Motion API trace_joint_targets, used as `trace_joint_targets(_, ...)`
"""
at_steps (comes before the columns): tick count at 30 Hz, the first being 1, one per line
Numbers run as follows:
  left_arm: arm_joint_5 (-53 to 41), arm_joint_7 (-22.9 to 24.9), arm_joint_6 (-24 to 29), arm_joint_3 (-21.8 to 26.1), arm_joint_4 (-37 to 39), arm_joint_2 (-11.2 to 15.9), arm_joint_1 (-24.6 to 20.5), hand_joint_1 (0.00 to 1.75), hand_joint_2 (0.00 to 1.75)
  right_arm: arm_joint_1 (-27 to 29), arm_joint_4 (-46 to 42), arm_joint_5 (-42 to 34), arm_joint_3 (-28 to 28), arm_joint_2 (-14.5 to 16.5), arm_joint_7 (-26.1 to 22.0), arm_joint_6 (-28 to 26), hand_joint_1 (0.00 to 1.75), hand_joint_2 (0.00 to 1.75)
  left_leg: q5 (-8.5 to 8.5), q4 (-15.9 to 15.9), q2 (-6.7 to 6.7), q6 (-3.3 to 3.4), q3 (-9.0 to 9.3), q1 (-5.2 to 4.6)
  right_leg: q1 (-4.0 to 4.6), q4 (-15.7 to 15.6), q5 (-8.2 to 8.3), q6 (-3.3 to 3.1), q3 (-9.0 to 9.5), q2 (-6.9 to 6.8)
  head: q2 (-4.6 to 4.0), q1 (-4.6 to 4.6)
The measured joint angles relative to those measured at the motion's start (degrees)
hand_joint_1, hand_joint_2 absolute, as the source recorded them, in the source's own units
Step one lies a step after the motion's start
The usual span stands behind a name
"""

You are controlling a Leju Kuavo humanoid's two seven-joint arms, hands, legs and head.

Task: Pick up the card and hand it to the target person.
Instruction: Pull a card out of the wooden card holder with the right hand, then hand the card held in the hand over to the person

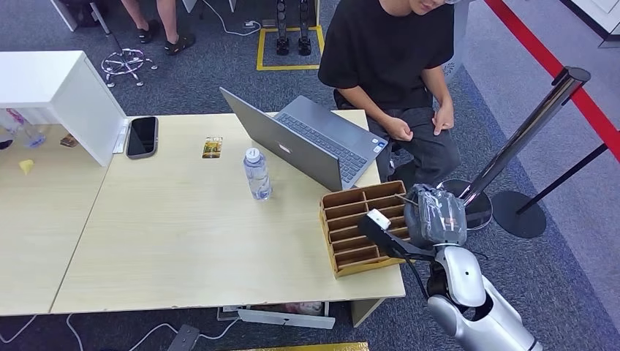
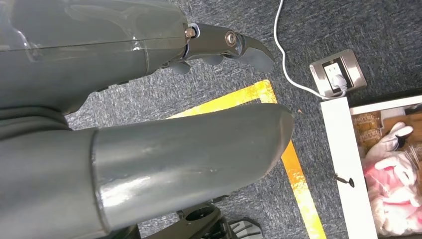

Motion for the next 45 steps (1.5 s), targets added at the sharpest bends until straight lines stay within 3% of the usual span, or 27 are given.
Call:
trace_joint_targets(12, 0.2, -0.3, 0.0, 0.4, 0.0, 0.0, 0.2, 0.0, 0.0, -0.4, -12.0, 4.1, -4.7, -4.5, 2.4, 3.6, 1.31, 1.75, 0.0, 0.0, 0.0, 0.0, -0.01, 0.0, 0.0, 0.0, 0.0, 0.0, 0.0, -0.01, 0.0, 0.0)
trace_joint_targets(19, 0.1, -0.2, -0.1, 0.4, 0.0, 0.0, 0.1, 0.0, 0.0, -0.3, -13.0, -1.4, -8.6, -6.3, 2.4, -0.1, 1.34, 1.75, 0.0, 0.0, 0.0, 0.0, 0.0, -0.01, -0.01, 0.0, 0.0, 0.0, -0.01, -0.01, 0.0, 0.0)
trace_joint_targets(30, -0.5, 0.5, 0.0, 0.4, 0.0, -0.1, 0.0, 0.0, 0.0, 1.7, -4.8, -7.3, -13.4, -7.8, 0.8, -6.5, 1.33, 1.75, 0.0, 0.0, -0.01, 0.0, -0.02, 0.0, 0.0, 0.0, 0.0, 0.0, -0.02, -0.02, 0.0, -0.01)
trace_joint_targets(45, -0.8, 0.7, 0.0, 0.4, 0.0, -0.1, -0.1, 0.0, 0.0, 3.8, 7.4, -8.4, -14.1, -6.8, -0.9, -9.1, 1.33, 1.75, 0.0, 0.0, 0.0, 0.0, -0.04, 0.0, 0.0, 0.0, 0.0, 0.0, -0.03, -0.01, 0.0, -0.01)
